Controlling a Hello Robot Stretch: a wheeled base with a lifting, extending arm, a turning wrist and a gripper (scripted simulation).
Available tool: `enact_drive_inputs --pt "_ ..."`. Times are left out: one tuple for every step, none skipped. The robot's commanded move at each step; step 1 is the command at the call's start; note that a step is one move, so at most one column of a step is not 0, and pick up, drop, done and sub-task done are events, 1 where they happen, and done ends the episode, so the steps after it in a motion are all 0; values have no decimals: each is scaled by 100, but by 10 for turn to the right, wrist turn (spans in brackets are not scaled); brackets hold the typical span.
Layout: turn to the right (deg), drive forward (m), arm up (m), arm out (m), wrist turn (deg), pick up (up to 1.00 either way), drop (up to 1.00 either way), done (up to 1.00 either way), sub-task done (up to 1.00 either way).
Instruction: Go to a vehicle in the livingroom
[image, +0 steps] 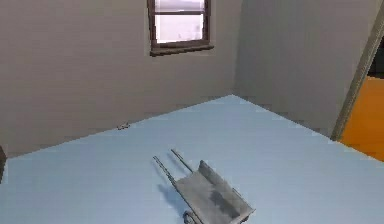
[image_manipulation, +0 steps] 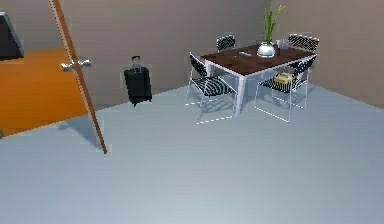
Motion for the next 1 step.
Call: enact_drive_inputs --pt "0 0 0 0 0 0 0 100 0"
